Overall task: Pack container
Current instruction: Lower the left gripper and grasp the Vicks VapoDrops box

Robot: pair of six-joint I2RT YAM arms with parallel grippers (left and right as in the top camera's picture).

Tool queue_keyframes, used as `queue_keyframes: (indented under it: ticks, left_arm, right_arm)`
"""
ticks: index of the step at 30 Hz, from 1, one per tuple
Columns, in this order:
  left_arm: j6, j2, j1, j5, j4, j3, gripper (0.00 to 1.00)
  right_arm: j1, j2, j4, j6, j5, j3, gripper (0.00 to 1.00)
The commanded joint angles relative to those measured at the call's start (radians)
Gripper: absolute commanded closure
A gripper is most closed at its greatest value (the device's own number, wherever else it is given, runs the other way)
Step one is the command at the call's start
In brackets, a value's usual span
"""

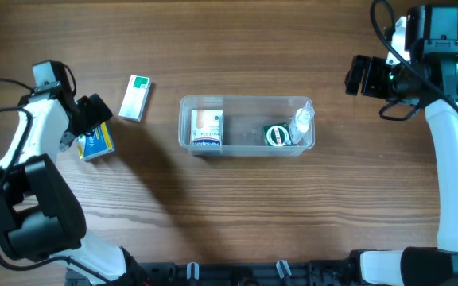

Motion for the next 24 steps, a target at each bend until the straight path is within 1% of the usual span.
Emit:
queue_keyframes:
  ticks: [1,13,19,22,24]
  left_arm:
    - [0.029,0.009,0.005,0.012,0.016,-0.02,0.0]
    - [0.15,0.011,0.005,0.016,0.025,-0.02,0.0]
    - [0.156,0.018,0.005,0.02,0.027,-0.027,0.0]
    - [0.156,0.019,0.005,0.019,0.05,-0.044,0.0]
    - [0.178,0.019,0.005,0.019,0.076,-0.063,0.0]
  right_arm:
    - [0.0,-0.008,0.003,0.004,0.002,0.016,0.0]
    - [0.0,-0.008,0.002,0.004,0.002,0.016,0.0]
    - [0.0,-0.007,0.002,0.004,0.002,0.016,0.0]
    - [0.0,-0.008,0.002,0.004,0.002,0.016,0.0]
    - [0.0,-0.008,0.002,0.003,0.002,0.016,0.0]
